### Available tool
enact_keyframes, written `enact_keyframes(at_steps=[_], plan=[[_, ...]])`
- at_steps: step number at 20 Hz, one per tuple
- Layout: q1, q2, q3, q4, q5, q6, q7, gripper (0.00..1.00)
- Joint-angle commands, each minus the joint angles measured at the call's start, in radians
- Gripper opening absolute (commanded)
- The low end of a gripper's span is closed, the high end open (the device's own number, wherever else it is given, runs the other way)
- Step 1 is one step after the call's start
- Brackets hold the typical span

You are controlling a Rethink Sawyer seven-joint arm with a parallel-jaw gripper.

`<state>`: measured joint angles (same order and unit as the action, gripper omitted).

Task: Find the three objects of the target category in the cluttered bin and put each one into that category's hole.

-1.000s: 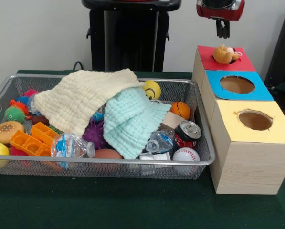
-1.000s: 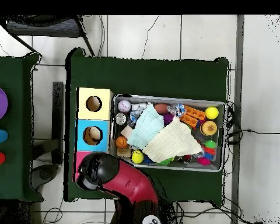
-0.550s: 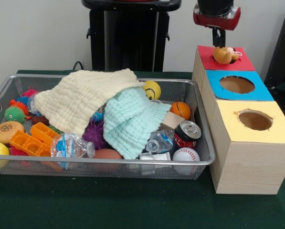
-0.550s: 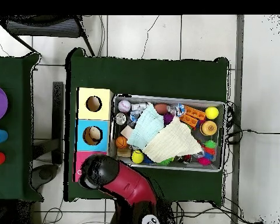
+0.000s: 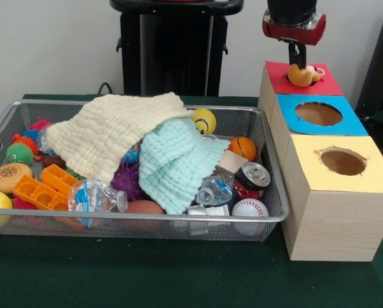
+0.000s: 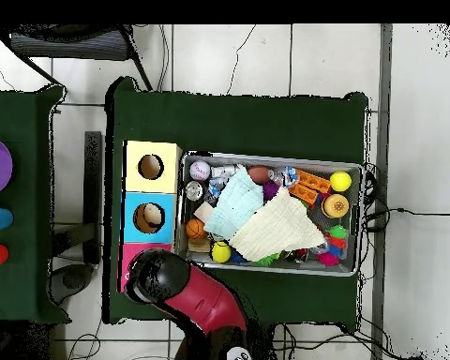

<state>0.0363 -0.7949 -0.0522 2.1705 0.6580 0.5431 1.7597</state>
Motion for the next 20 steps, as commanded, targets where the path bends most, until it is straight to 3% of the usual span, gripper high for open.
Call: enact_keyframes(at_steps=[1, 5, 10, 15, 20], plan=[[-0.01, 0.029, 0.106, 0.033, 0.08, -0.097, 0.203, 0.0], [-0.024, 0.046, 0.124, 0.036, 0.094, -0.126, 0.185, 0.0], [-0.088, 0.057, 0.232, 0.098, 0.132, -0.299, 0.149, 0.0], [-0.127, 0.088, 0.284, 0.102, 0.073, -0.4, 0.194, 0.0], [-0.088, 0.102, 0.224, 0.062, 0.037, -0.391, 0.207, 0.0]])
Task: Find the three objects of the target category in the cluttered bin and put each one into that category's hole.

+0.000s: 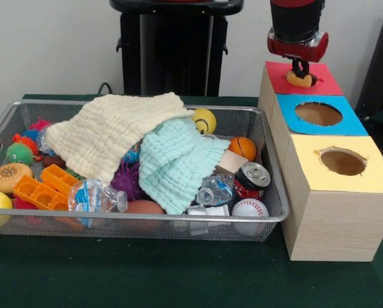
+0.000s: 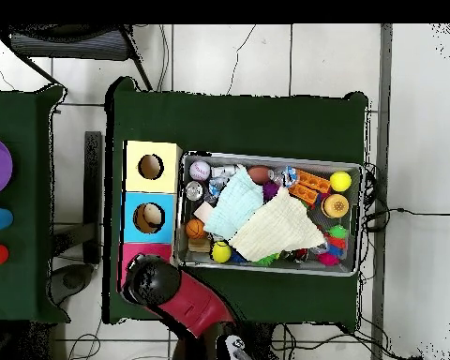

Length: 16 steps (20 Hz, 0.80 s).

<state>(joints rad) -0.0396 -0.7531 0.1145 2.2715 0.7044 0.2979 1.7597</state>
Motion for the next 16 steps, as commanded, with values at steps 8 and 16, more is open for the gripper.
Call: enact_keyframes(at_steps=[8, 16], plan=[[0.087, 0.035, -0.039, -0.061, -0.01, -0.018, 0.239, 0.0], [0.141, -0.026, -0.163, -0.124, -0.097, 0.216, 0.271, 0.0]])
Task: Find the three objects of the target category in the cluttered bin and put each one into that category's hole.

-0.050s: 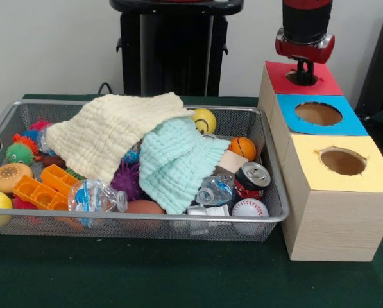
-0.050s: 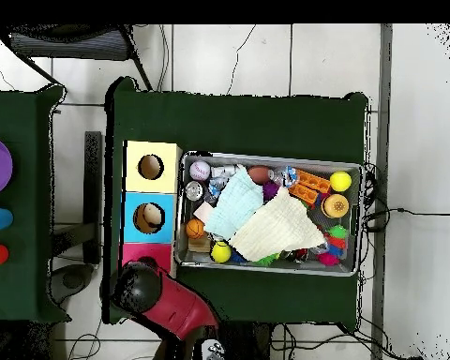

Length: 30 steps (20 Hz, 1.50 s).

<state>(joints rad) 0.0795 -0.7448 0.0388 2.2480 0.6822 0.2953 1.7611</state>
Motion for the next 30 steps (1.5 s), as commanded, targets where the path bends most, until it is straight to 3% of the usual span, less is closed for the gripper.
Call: enact_keyframes(at_steps=[1, 9, 17, 22, 30], plan=[[0.024, -0.037, -0.102, -0.111, -0.085, 0.232, 0.269, 0.0], [0.063, -0.07, -0.217, -0.232, -0.193, 0.362, 0.288, 0.0], [0.073, -0.088, -0.257, -0.312, -0.251, 0.423, 0.277, 0.0], [0.044, -0.069, -0.25, -0.358, -0.278, 0.443, 0.226, 0.0], [-0.007, -0.058, -0.219, -0.368, -0.312, 0.412, 0.145, 0.0]])
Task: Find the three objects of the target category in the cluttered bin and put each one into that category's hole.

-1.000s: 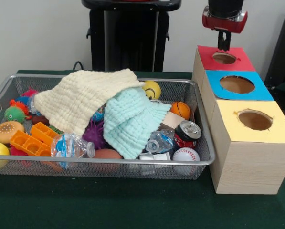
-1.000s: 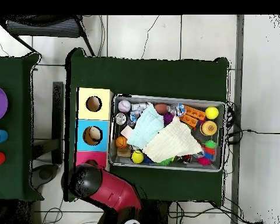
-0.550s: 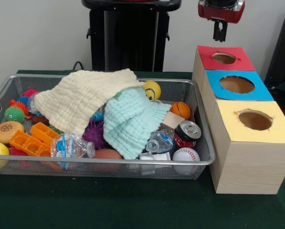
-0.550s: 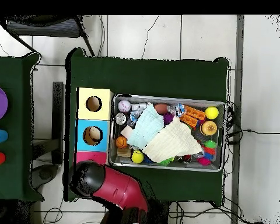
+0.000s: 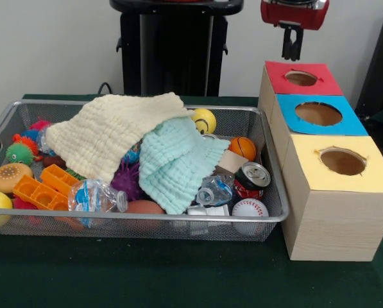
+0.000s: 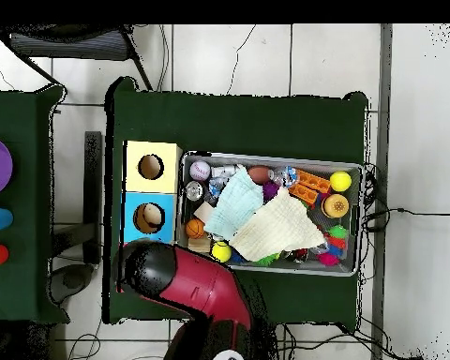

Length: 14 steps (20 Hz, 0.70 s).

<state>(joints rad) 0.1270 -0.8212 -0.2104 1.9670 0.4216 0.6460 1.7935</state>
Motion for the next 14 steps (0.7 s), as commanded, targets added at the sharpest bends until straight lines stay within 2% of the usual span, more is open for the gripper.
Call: enact_keyframes(at_steps=[1, 8, 9, 14], plan=[[-0.065, 0.021, 0.036, -0.088, -0.056, 0.051, 0.098, 0.0], [-0.129, 0.038, 0.065, -0.13, -0.123, 0.031, 0.016, 0.0], [-0.14, 0.039, 0.072, -0.139, -0.145, 0.029, 0.016, 1.0], [-0.18, 0.042, 0.104, -0.147, -0.185, -0.009, -0.042, 1.0]])
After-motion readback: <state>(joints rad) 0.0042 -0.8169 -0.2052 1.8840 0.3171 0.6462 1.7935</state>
